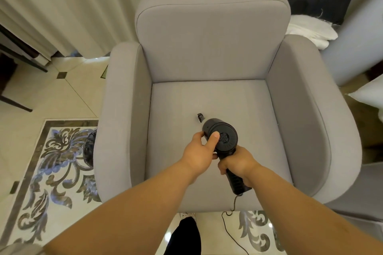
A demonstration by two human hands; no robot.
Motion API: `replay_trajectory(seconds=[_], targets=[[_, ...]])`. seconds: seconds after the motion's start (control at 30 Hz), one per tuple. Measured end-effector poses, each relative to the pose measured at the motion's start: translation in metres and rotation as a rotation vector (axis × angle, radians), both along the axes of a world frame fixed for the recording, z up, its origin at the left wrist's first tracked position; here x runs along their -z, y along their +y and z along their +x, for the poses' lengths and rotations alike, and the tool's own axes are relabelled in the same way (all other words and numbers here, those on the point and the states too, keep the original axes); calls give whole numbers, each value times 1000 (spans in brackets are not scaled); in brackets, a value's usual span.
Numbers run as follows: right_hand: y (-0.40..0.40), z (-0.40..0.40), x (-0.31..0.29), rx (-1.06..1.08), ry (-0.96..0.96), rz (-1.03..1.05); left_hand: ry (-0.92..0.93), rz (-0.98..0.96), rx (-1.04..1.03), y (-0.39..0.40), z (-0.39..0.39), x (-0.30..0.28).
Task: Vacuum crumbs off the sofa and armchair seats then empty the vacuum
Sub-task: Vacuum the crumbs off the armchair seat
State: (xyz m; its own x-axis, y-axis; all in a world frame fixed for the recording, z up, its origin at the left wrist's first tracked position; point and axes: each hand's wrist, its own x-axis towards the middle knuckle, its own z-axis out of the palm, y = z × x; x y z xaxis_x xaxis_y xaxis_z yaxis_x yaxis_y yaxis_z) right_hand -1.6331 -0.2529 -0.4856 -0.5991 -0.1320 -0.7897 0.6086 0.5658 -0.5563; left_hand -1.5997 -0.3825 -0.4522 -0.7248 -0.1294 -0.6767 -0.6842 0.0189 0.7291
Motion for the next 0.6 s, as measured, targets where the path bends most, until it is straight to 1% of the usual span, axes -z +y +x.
replay_trajectory(seconds=[0.27,0.43,0.6], targets=[[-3,-13,12,22,-69,28,-40,-5,74,-5,-18,13],[5,-7,10,17,-89,29,-44,0,89,2,-11,13],[17,17,9,9,-96,32,-49,13,109,13,11,10]])
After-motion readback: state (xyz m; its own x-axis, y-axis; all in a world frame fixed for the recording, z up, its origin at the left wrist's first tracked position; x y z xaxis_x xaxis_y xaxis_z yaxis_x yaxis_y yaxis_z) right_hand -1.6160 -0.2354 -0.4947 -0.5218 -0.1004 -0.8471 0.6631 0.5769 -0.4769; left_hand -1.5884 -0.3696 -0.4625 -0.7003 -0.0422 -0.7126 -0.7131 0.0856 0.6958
